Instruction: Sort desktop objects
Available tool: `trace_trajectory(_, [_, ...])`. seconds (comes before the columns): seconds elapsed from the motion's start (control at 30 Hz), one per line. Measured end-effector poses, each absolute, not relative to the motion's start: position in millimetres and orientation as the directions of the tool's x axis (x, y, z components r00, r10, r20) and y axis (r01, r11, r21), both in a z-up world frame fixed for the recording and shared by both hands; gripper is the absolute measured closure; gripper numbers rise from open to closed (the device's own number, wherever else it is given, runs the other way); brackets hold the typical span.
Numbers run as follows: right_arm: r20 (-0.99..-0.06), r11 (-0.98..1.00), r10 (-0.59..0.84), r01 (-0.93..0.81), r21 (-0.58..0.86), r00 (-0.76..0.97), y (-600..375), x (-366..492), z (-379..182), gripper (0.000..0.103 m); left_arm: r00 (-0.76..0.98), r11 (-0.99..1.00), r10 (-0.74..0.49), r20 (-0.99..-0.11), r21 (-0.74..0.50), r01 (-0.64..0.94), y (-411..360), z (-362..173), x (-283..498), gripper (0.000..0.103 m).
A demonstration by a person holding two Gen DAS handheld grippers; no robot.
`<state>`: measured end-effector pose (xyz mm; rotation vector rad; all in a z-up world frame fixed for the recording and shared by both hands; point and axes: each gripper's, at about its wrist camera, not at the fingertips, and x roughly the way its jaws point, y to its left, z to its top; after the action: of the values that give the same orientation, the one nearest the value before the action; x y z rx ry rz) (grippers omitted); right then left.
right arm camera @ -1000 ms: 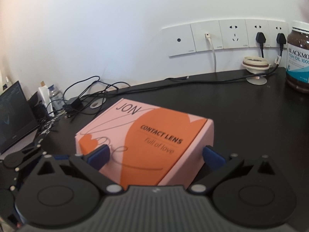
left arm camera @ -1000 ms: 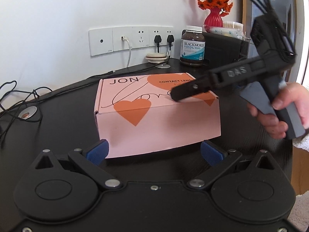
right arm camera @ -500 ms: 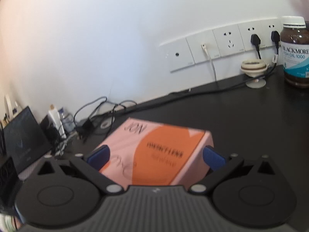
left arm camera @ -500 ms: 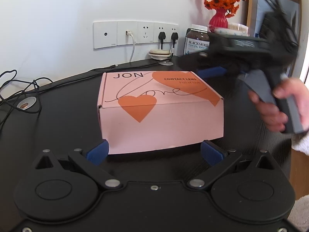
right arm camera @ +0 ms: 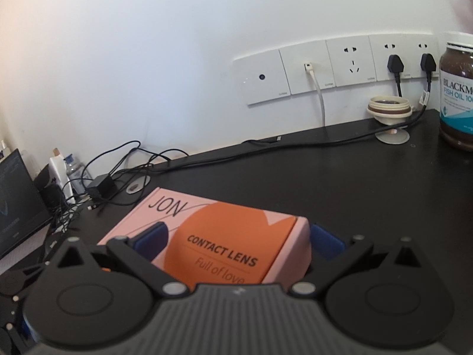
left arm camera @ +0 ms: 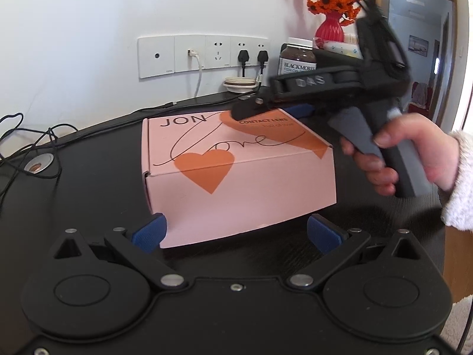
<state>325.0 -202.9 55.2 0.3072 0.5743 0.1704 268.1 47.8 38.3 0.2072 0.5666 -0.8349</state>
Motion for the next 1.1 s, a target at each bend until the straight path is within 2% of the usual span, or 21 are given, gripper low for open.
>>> trace_trajectory(0.2, [-0.53, 0.932, 0.273, -0.084, 0.353, 0.802, -203.6, 343.1, 53.3, 0.0, 0.529, 0.665, -0.645, -0.551, -0.064, 0.744, 49.8, 37.9, 270.4, 0.0])
trace_trajectory(0.43, [-0.528, 0.911, 0.359, -0.165, 0.378, 0.77, -202.1, 322.4, 50.2, 0.001, 0.514, 0.682, -0.632, -0.581, -0.101, 0.724, 50.4, 35.5, 278.0, 0.0])
trace_trajectory(0.63, [-0.539, 0.856, 0.453, -0.176, 0.487, 0.71, -201.3, 304.5, 43.7, 0.001, 0.51, 0.685, -0.657, -0.555, -0.157, 0.712, 60.2, 35.8, 281.4, 0.0])
trace_trajectory(0.87, [-0.538, 0.841, 0.475, -0.18, 0.509, 0.697, -200.4, 298.1, 46.0, 0.001, 0.503, 0.684, -0.669, -0.548, -0.188, 0.705, 66.6, 37.6, 285.5, 0.0])
trace_trajectory(0.97, [-0.529, 0.807, 0.51, -0.163, 0.568, 0.678, -208.5, 303.3, 45.6, 0.001, 0.498, 0.685, -0.682, -0.535, -0.23, 0.691, 72.2, 40.5, 289.5, 0.0])
trace_trajectory(1.1, [-0.507, 0.731, 0.583, -0.136, 0.669, 0.634, -216.4, 309.6, 37.2, 0.001, 0.521, 0.691, -0.712, -0.471, -0.339, 0.639, 91.0, 44.5, 297.7, 0.0])
